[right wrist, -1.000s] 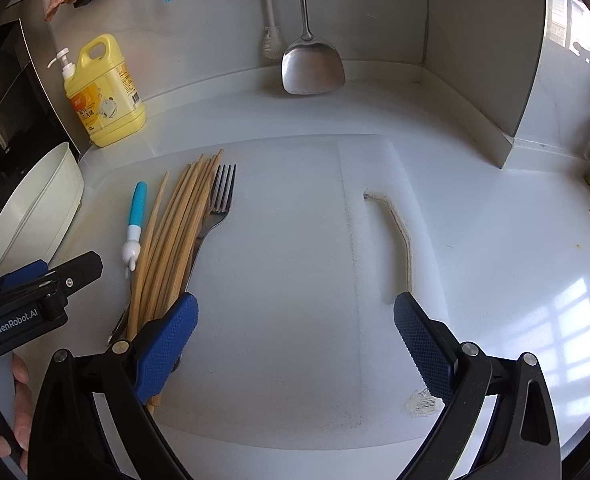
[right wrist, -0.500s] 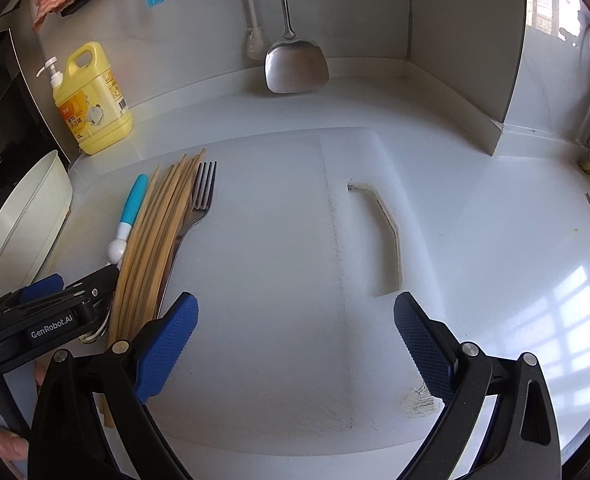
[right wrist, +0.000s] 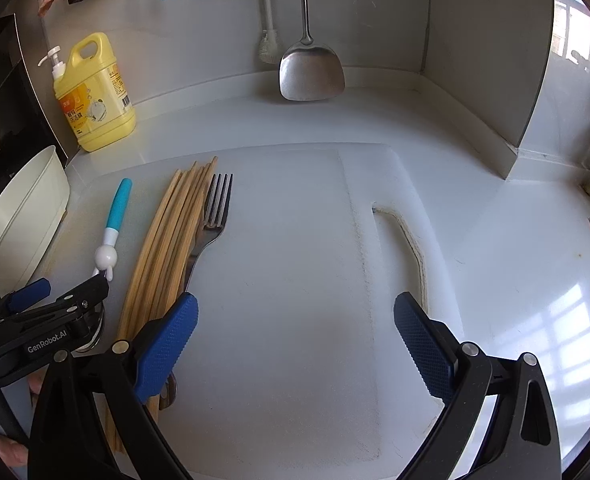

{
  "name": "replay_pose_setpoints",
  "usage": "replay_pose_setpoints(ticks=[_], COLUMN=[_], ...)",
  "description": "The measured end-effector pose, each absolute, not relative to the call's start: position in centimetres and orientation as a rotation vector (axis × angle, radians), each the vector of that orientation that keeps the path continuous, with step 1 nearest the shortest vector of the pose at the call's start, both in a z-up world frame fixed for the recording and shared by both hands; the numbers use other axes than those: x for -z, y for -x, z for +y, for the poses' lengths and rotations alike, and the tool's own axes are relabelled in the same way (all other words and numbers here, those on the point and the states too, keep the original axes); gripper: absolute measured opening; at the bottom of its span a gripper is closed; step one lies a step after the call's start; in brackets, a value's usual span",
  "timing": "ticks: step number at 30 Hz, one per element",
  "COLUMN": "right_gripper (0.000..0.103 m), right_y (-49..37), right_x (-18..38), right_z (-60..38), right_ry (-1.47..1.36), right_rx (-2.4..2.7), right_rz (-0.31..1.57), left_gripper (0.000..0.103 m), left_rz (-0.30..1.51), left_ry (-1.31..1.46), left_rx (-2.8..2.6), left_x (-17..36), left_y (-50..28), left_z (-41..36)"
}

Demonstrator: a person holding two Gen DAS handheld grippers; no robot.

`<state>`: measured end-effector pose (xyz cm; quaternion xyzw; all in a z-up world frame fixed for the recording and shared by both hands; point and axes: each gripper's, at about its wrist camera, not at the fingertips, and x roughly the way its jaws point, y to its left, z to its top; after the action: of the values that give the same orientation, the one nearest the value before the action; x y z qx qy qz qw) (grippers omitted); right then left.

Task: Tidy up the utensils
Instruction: 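Move the left tool to the blue-handled spoon while the right tool approaches the fork, then close the left tool on the spoon while the right tool grasps the fork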

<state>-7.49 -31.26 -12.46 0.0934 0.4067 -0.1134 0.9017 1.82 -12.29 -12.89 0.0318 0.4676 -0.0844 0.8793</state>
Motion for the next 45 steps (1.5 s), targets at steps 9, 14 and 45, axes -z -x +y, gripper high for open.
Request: replay_pose_setpoints(ticks=[9,14,45], right_gripper=[0.094,0.094,0.078], right_y=[6.3,5.3,4.0], right_x=[12.9,13.1,13.6], right_z=[-30.8,-30.2,-27.5], right_ry=[-0.171,-0.158,-0.047], right_rx=[0.240,0.228,0.206], right_rz=[0.866,0.876,0.834], left_gripper=[0.098,0.098,0.092], left_rz=[0.978,0.981,0.969], left_ry=[-0.059,-0.054,-0.047], left_rx=[0.157,0.151,0.173], left_x=[12.9,12.9,12.7], left_y=[-2.1,-2.3,-3.2], left_z=[-10.7,-10.1,-10.5])
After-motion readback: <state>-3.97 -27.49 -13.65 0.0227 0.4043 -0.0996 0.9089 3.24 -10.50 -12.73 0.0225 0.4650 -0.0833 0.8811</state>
